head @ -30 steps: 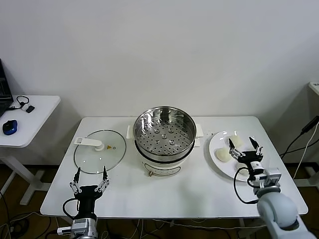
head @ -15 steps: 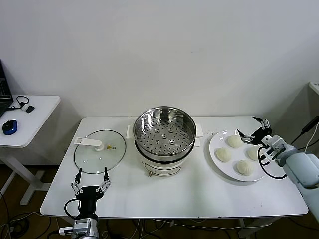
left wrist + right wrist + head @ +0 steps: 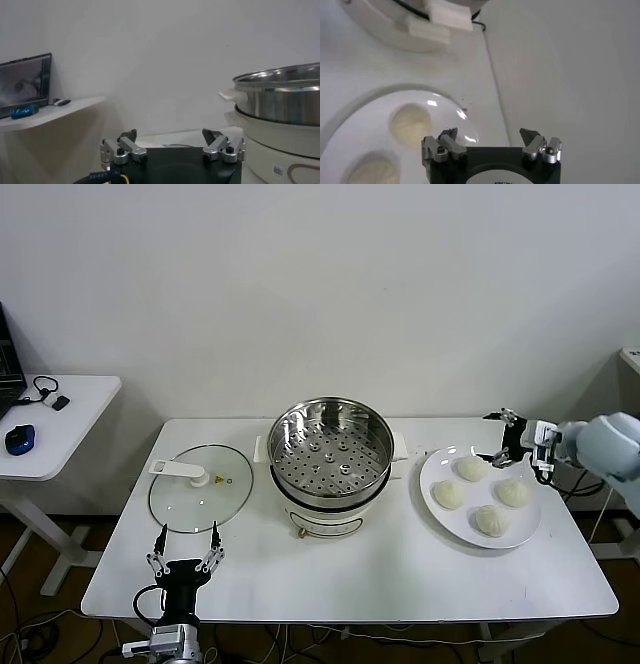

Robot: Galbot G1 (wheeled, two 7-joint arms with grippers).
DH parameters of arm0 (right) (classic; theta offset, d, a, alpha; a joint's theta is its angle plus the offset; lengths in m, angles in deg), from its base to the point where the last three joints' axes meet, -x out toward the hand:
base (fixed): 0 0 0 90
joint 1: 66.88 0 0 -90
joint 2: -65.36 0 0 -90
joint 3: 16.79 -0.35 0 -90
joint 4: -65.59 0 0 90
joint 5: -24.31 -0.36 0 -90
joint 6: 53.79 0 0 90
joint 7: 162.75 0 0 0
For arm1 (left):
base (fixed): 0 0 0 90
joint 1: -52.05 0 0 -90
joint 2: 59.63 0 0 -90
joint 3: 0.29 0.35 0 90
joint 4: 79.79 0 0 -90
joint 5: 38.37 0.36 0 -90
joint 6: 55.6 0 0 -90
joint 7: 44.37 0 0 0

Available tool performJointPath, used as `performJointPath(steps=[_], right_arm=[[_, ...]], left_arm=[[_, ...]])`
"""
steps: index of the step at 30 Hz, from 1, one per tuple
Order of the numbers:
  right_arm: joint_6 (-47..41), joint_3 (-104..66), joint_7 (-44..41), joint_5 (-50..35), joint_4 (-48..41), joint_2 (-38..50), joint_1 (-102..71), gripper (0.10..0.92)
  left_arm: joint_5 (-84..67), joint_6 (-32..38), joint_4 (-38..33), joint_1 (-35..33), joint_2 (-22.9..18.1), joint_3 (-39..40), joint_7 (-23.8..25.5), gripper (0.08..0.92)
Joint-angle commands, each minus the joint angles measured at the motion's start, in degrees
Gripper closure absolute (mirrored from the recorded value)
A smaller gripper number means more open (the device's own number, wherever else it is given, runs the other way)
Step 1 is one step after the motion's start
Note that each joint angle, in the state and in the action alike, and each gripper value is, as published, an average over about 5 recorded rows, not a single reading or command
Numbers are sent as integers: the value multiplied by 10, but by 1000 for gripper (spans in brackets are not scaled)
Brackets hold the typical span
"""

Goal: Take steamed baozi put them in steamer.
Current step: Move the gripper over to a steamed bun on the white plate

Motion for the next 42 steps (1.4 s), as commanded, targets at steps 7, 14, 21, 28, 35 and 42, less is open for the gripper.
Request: performJointPath(steps=[7,14,21,28,35,42], right_arm=[[118,563,-180,-69,-239,-117,443,203],[122,510,-179,-68,-340,-192,371,203],[144,434,-181,-39,-454,-268,298,203],[154,382,-186,-19,-503,-296,249,203],[167,334,-182,3,-542,-313,209,203],[177,298,-177,27,-578,-333,185,203]], left_arm=[[-11,2,16,10,-3,1,0,177],[-19,3,23,15,-1,-4,0,177],[-21,4,27,16,1,-7,1,177],[-23,5,36,17,3,-14,2,177],[-22,7,43,19,3,-16,2,177],[-22,6,44,20,3,-16,3,177]])
